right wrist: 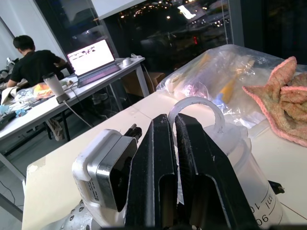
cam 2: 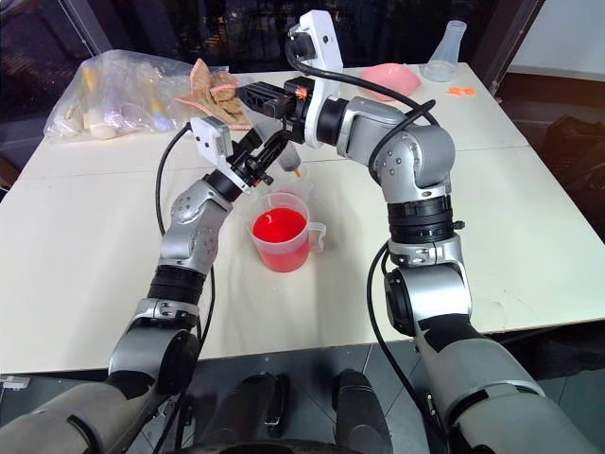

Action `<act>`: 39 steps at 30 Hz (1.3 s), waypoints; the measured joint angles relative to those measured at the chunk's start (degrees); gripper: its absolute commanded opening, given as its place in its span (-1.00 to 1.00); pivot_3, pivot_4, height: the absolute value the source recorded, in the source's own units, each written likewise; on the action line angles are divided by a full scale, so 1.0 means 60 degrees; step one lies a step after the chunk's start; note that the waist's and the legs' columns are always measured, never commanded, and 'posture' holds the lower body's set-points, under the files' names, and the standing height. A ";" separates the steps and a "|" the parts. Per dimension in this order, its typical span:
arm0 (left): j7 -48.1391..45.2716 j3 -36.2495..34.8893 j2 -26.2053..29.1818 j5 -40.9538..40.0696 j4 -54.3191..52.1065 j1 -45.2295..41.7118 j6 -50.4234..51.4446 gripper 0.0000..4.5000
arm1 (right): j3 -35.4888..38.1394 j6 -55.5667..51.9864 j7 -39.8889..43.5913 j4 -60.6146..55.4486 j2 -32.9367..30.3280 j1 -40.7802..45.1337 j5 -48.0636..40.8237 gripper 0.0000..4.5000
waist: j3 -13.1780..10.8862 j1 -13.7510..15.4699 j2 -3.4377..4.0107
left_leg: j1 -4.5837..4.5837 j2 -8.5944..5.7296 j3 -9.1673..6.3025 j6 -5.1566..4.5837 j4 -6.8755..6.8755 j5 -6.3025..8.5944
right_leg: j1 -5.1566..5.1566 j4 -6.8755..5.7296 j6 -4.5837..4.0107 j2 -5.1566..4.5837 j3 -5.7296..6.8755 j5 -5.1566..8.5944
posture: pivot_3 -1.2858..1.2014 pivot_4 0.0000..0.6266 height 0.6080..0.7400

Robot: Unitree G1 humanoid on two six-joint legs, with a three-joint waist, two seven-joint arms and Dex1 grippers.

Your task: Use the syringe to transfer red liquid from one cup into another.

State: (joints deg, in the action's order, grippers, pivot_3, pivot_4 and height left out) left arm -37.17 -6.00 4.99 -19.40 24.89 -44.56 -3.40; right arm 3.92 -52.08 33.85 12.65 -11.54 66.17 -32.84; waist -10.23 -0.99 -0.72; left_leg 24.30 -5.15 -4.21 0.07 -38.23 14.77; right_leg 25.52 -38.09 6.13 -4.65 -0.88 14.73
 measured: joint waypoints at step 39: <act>-0.0439 0.0313 0.1131 -0.0550 -0.1779 0.0454 0.2720 -0.32 | 0.0085 -0.0149 -0.0546 -0.0155 -0.0767 -0.0471 0.0090 -0.95 | 0.0001 -0.0005 0.0002 | -0.0001 0.0001 -0.0003 0.0008 0.0001 -0.0005 | 0.0000 -0.0002 -0.0003 0.0001 -0.0001 -0.0001 | 0.03 -0.52 1.00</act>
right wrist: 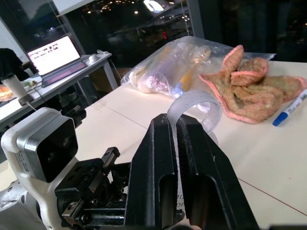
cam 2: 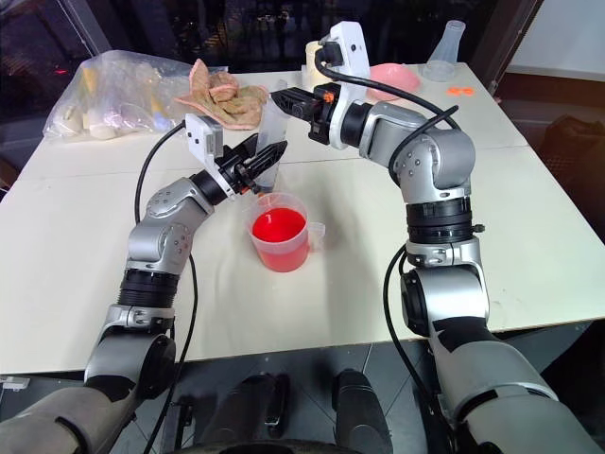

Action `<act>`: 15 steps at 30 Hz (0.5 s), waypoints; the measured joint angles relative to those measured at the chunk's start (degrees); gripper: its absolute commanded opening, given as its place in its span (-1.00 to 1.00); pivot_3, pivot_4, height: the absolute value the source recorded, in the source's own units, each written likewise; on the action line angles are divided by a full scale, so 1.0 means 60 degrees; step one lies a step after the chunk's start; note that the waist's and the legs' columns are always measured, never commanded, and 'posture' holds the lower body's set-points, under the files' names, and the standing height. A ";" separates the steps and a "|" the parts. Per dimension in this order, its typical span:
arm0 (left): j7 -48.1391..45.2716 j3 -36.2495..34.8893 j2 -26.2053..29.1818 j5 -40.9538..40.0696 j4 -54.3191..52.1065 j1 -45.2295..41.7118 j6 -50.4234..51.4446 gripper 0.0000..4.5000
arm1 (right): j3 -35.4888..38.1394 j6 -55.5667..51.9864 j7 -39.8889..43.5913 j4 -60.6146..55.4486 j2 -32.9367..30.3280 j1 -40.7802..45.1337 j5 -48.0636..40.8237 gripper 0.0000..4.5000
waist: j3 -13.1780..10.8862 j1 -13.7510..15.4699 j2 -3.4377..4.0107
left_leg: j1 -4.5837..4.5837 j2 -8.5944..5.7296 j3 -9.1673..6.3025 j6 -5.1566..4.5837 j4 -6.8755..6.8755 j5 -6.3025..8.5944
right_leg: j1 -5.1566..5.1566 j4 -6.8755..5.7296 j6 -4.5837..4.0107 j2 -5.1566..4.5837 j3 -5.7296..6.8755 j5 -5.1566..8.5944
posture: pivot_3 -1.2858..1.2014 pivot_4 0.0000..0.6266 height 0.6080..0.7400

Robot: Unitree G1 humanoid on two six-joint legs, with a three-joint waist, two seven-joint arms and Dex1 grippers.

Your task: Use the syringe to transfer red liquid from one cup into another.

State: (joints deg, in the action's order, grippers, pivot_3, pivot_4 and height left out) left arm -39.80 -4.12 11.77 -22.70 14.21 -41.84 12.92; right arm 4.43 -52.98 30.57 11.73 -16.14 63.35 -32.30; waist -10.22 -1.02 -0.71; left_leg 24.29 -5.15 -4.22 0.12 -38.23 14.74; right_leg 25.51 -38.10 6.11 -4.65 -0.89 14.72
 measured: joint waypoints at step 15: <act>-0.0146 -0.0042 -0.0450 0.0151 0.1458 -0.0506 -0.2067 -0.32 | 0.0194 0.0072 -0.0108 -0.0324 0.0081 0.0166 -0.0090 -0.95 | 0.0000 0.0014 0.0000 | 0.0000 0.0000 0.0000 0.0001 0.0000 -0.0001 | 0.0000 0.0001 -0.0001 0.0000 0.0001 -0.0001 | 0.03 -0.52 1.00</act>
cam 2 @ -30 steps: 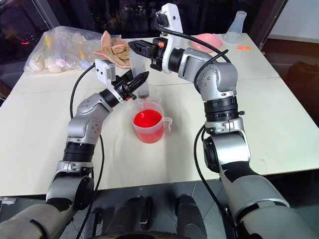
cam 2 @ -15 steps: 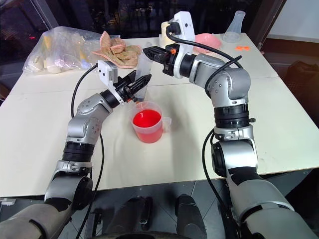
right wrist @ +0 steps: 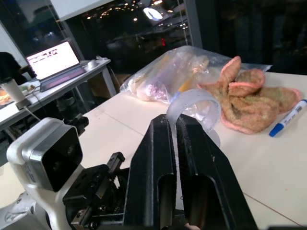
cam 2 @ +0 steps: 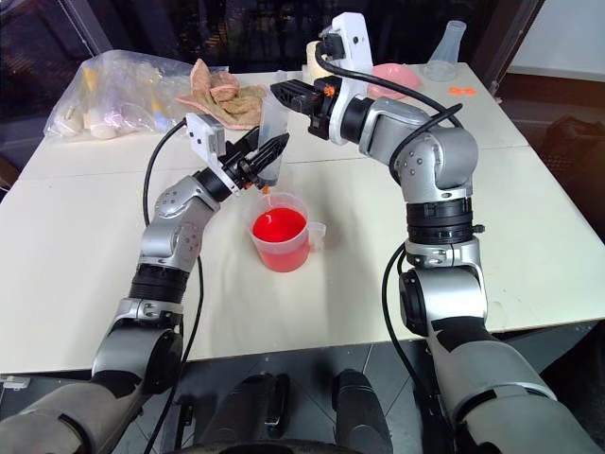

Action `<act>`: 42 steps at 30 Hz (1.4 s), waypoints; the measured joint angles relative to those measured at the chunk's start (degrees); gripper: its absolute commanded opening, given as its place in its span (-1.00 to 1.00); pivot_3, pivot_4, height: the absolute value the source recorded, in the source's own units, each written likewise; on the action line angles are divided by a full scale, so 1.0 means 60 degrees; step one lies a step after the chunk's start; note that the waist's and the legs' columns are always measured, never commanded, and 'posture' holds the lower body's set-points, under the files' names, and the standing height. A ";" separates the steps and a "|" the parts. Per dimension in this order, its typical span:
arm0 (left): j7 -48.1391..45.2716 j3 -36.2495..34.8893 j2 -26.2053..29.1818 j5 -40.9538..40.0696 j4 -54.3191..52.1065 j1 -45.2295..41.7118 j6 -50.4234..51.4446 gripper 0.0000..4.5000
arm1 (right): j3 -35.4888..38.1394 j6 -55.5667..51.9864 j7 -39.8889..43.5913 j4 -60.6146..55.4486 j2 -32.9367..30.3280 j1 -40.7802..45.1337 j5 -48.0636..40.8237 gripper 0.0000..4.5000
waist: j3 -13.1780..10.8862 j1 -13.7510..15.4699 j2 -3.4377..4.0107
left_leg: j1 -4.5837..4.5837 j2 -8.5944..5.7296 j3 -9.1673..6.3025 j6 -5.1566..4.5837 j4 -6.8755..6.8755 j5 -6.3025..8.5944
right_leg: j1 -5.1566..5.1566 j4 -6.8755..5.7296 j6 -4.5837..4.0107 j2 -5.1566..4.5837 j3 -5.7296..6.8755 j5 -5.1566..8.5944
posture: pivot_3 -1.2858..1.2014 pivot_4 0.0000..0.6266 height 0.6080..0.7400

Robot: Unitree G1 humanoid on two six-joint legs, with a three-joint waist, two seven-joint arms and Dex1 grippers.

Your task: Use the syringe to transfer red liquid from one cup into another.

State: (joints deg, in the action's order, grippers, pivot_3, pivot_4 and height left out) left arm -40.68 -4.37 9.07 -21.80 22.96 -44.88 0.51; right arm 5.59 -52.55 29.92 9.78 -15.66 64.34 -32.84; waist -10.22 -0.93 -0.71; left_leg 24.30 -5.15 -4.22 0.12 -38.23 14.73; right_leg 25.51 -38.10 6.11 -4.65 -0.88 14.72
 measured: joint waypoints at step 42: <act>0.9578 -0.4527 0.1592 -0.3992 -0.3789 -0.0491 1.5250 -0.32 | 0.0821 -0.2734 0.0661 -0.3182 -0.2941 -0.1937 -0.2186 0.30 | 0.0006 -0.0023 0.0008 | -0.0017 0.0005 -0.0011 0.0008 0.0004 -0.0005 | -0.0009 -0.0011 0.0000 0.0009 -0.0007 0.0000 | 0.03 -0.52 1.00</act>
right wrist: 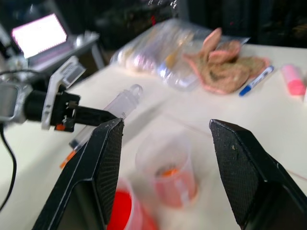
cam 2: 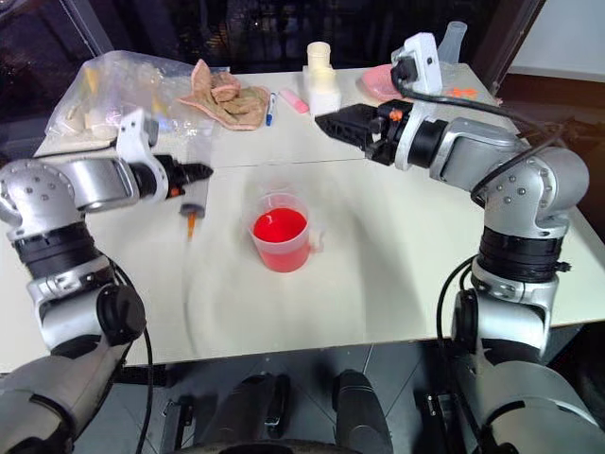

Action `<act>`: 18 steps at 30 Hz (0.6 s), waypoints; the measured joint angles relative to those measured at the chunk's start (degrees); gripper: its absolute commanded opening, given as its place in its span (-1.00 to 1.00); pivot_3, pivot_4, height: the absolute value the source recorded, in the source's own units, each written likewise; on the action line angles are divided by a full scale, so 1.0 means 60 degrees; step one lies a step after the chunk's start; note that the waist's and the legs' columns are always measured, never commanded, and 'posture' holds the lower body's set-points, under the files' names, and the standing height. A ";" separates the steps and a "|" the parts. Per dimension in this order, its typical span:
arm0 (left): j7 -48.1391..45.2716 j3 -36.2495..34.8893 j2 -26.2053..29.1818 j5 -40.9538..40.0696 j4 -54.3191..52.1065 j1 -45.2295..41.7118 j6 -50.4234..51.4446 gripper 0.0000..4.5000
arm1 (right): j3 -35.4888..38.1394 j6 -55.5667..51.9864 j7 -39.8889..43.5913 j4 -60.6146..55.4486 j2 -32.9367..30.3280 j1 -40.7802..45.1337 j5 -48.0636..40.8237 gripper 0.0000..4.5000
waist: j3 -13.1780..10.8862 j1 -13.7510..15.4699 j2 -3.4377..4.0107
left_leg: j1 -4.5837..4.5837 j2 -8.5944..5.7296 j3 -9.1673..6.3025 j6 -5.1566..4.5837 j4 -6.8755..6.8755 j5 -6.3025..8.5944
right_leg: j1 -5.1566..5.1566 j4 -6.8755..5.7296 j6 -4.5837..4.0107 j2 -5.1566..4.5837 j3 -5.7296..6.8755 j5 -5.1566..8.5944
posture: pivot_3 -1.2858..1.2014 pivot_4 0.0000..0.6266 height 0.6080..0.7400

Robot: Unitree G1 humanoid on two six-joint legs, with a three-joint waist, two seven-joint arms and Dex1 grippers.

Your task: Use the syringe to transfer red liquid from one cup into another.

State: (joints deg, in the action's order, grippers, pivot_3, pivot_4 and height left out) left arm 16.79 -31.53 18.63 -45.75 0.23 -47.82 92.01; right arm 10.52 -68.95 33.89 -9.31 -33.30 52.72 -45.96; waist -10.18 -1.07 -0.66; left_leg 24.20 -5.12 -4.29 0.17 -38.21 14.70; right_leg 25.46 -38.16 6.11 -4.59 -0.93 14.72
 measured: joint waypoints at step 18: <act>0.3517 0.0416 0.1131 -0.4711 -0.1342 0.2346 0.0000 0.97 | -0.0620 0.0513 0.0912 0.0032 -0.0344 -0.0107 0.0129 0.33 | 0.0000 0.0093 -0.0007 | -0.0005 -0.0008 -0.0009 0.0007 -0.0005 -0.0039 | -0.0020 0.0009 -0.0024 -0.0008 -0.0001 -0.0014 | 0.03 -0.52 1.00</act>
State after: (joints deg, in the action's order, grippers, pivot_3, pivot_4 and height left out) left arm 37.89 -29.04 25.41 -74.02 -7.83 -33.74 92.01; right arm 6.79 -65.88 39.36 -9.11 -35.37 52.08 -45.18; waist -10.18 -0.52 -0.71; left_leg 24.16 -5.17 -4.34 0.21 -38.23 14.47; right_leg 25.34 -38.11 5.96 -4.64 -0.93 14.63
